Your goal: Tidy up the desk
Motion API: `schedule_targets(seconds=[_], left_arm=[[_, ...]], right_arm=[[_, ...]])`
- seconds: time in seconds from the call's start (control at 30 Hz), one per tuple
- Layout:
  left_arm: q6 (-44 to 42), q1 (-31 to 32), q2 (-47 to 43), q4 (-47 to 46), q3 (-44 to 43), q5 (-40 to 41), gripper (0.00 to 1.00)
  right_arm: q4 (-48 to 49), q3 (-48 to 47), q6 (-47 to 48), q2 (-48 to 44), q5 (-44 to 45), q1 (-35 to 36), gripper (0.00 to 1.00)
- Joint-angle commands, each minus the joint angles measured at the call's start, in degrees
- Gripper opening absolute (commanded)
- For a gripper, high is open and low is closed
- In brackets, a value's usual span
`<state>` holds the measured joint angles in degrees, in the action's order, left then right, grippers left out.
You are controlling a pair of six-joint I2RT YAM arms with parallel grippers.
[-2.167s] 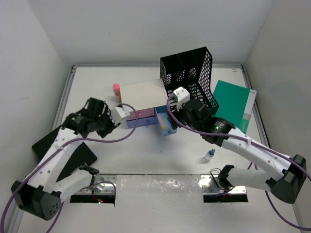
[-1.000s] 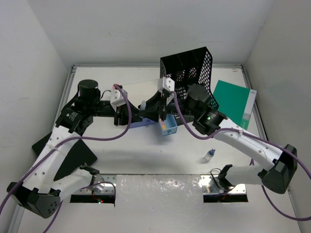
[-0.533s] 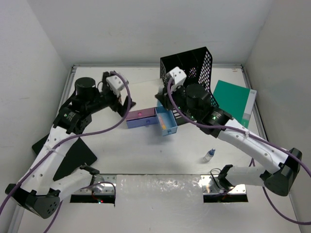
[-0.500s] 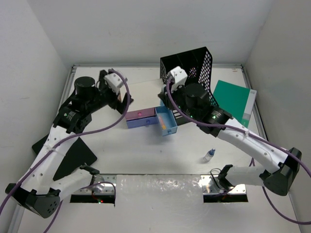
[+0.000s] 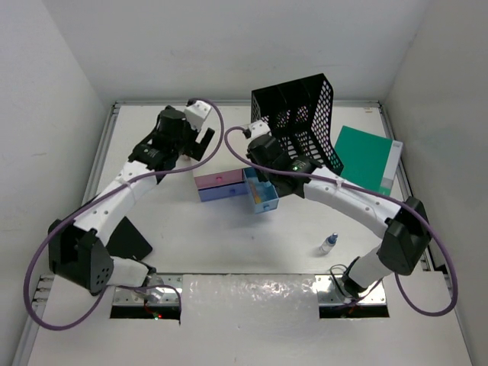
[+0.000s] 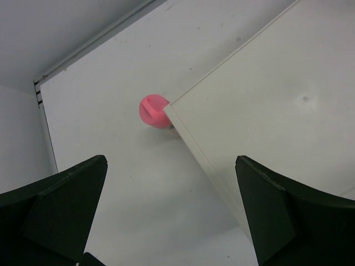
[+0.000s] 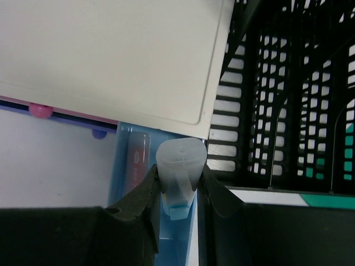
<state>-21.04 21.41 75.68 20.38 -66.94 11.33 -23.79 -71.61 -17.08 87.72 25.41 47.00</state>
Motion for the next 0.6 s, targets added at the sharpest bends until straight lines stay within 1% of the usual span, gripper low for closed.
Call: schedule_targets(seconds=[0.0, 0.13, 0.27, 0.3, 0.33, 0.4, 0.43, 0.47, 0.5, 0.57], left_arm=[[-0.41, 0.3, 2.53, -5.7, -1.44, 2.9, 1.0], [-0.49, 0.21, 5.26, -6.84, -1.97, 2.99, 1.0], [-0.76, 0.3, 7.46, -7.64, -1.97, 3.26, 1.0], [-0.85, 0.3, 8.16, -7.72, -2.06, 3.26, 1.0], [-0.93, 0.3, 8.6, -7.73, -2.06, 3.34, 1.0], [-1.29, 0.3, 9.74, -7.99, -2.15, 3.78, 1.0], [-1.29, 0.3, 9.75, -7.99, -2.15, 3.78, 0.99], [-1.46, 0.3, 10.27, -8.25, -2.15, 3.96, 1.0], [-1.55, 0.3, 10.36, -8.25, -2.23, 3.96, 1.0], [-1.64, 0.3, 10.89, -8.43, -2.41, 3.96, 1.0]], right_arm=[[-1.78, -0.99, -3.13, 0.78, 1.84, 0.19, 0.0], [-3.53, -0.63, -4.45, 2.01, 0.08, 0.19, 0.0], [-6.35, -1.42, -4.72, 3.16, -1.85, 0.37, 0.13], [-6.7, -1.6, -4.8, 3.24, -1.94, 0.46, 0.22], [-6.97, -1.77, -4.8, 3.16, -1.94, 0.46, 0.41], [-8.02, -2.47, -4.45, 3.07, -2.12, 0.54, 0.52], [-8.2, -2.74, -4.37, 2.98, -2.2, 0.63, 0.52], [-8.29, -2.92, -4.19, 2.72, -2.29, 0.63, 0.6], [-8.2, -3.53, -3.32, 2.46, -2.38, 0.81, 0.63], [-7.76, -4.32, -2.44, 1.31, -2.29, 1.07, 0.65]])
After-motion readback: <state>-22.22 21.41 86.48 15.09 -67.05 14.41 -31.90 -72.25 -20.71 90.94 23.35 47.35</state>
